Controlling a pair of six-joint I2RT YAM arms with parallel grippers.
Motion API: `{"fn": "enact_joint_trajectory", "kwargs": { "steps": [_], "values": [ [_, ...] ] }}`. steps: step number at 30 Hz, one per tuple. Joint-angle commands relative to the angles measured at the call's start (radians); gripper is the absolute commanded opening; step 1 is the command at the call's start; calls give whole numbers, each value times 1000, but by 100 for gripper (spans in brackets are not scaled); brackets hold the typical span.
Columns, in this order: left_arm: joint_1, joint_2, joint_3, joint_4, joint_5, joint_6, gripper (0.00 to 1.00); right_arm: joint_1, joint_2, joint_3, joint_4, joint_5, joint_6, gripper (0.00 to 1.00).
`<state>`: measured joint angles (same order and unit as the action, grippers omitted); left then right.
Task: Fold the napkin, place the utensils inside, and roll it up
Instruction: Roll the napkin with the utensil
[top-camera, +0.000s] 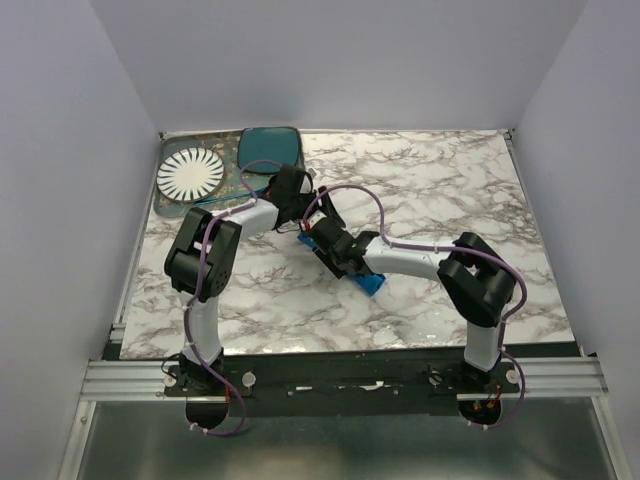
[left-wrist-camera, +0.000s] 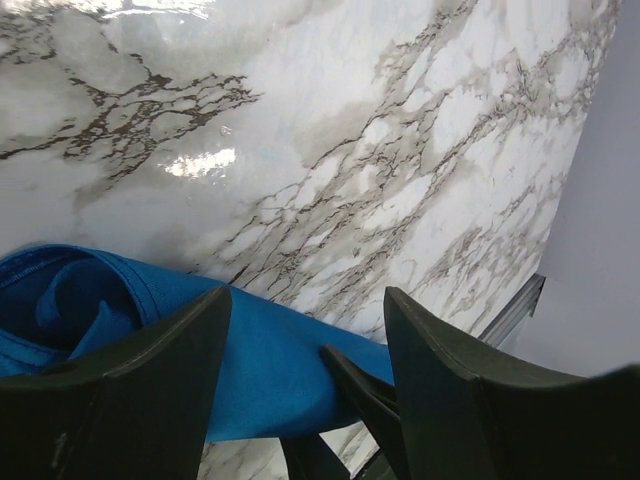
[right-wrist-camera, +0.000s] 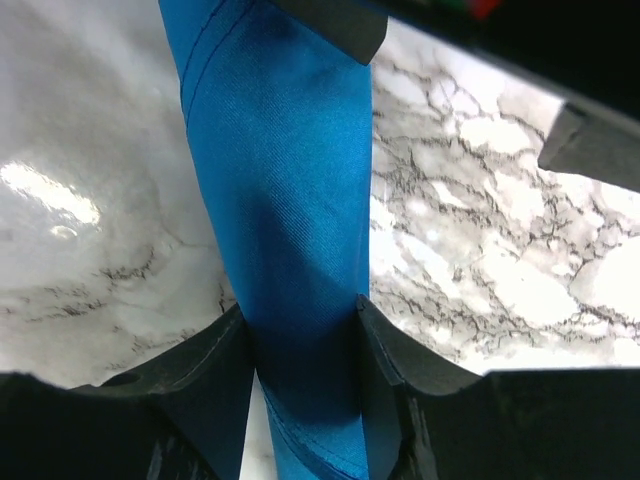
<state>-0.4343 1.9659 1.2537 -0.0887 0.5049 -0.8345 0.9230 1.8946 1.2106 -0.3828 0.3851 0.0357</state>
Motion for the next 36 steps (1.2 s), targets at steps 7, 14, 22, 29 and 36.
{"fn": "enact_joint_trajectory", "kwargs": {
  "steps": [7, 14, 22, 29, 36],
  "values": [
    [68, -36, 102, -29, 24, 11, 76, -3, 78, -22, -96, -40, 0, 43],
    [68, -42, 26, 7, 37, 29, 79, -10, 84, -26, -84, -55, 6, 47],
    [63, -70, 4, 44, 38, 57, 84, -29, 46, -49, -68, -92, 16, 59],
    [60, -78, 7, 33, 26, 60, 85, -49, -60, -109, 7, -169, 39, 73],
    [57, -78, -2, 38, 32, 64, 85, -87, -144, -132, 36, -242, 53, 77]
  ]
}}
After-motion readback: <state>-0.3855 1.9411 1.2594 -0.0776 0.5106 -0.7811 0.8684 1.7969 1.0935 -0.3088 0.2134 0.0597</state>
